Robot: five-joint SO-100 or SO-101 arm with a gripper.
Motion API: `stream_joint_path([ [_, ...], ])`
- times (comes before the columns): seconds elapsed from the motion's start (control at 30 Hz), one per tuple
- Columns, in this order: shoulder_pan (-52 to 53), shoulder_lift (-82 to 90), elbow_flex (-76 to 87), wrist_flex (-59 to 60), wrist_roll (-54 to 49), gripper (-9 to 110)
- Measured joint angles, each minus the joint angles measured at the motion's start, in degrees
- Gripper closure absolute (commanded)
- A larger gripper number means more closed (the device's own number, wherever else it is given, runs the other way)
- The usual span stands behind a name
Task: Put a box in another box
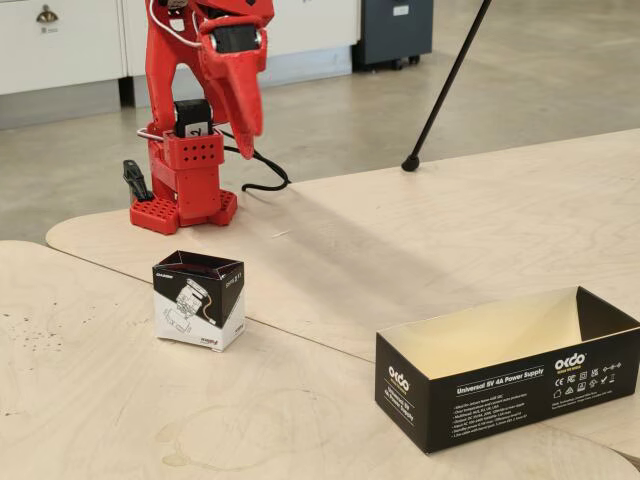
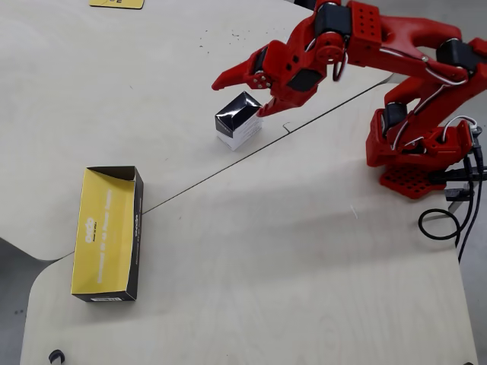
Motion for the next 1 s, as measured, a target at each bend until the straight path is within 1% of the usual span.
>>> stream_joint_path([
  [0.07, 1.0, -2.0, 0.0, 0.0, 2.4, 61],
  [0.23, 5.3, -5.6, 1.1, -0.1, 4.5, 61],
  [0.47, 9.7, -12.0, 4.4, -4.0, 8.7, 60],
  [0.77, 10.4, -15.3, 8.0, -11.0, 10.1, 59],
  [1.0, 9.2, -21.2, 8.7, -16.9, 10.1, 60],
])
